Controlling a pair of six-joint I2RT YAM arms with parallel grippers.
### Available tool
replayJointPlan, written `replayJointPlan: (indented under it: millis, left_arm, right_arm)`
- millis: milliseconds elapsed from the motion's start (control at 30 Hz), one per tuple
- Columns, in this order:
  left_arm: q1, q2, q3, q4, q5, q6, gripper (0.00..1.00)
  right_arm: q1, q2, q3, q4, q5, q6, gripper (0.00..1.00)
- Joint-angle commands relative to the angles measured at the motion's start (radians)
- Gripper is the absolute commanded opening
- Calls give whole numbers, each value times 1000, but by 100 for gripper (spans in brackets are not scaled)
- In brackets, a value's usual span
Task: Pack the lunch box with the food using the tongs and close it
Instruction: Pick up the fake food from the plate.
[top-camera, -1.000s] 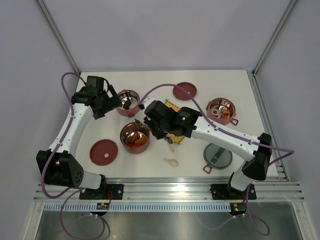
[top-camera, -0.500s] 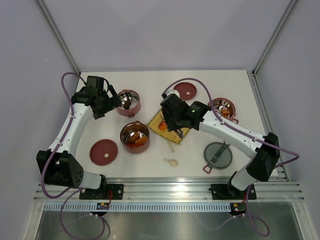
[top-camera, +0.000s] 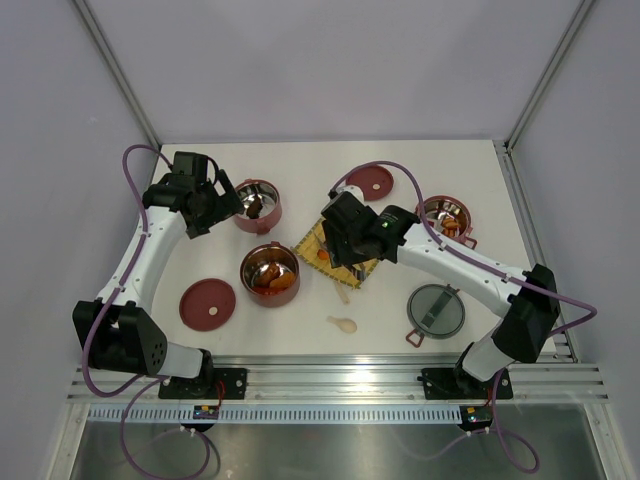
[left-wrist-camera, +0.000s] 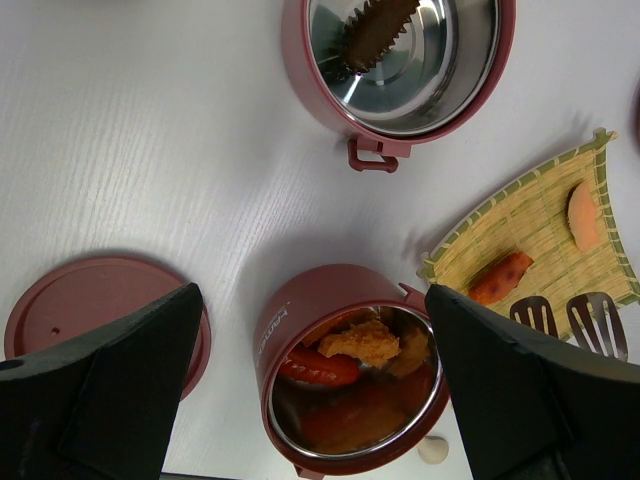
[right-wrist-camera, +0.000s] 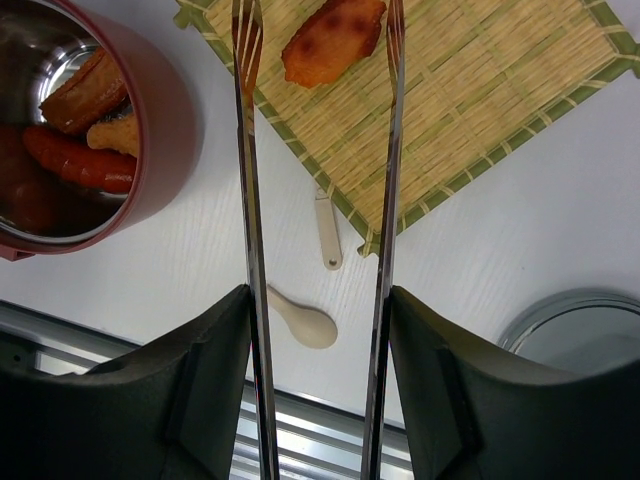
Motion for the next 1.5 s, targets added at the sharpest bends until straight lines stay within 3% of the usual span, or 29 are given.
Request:
replayJointPlan:
  millis: [0,467,867,1467]
  left_arm:
    - [5,-18,11,23,9,16,99]
    - [5,-21,7,28,14,15,99]
    - [5,-24,1,29,13,18,99]
    - [5,-22,-9,35,17,16,99]
  right_arm:
    - [-2,-33,1,19,-11,28,63]
    - [-3,2,-11,-1,-64,42,67]
    - [-3,-3,-22,8,-57,42,61]
    - [-3,43,-39,6,-80,45,66]
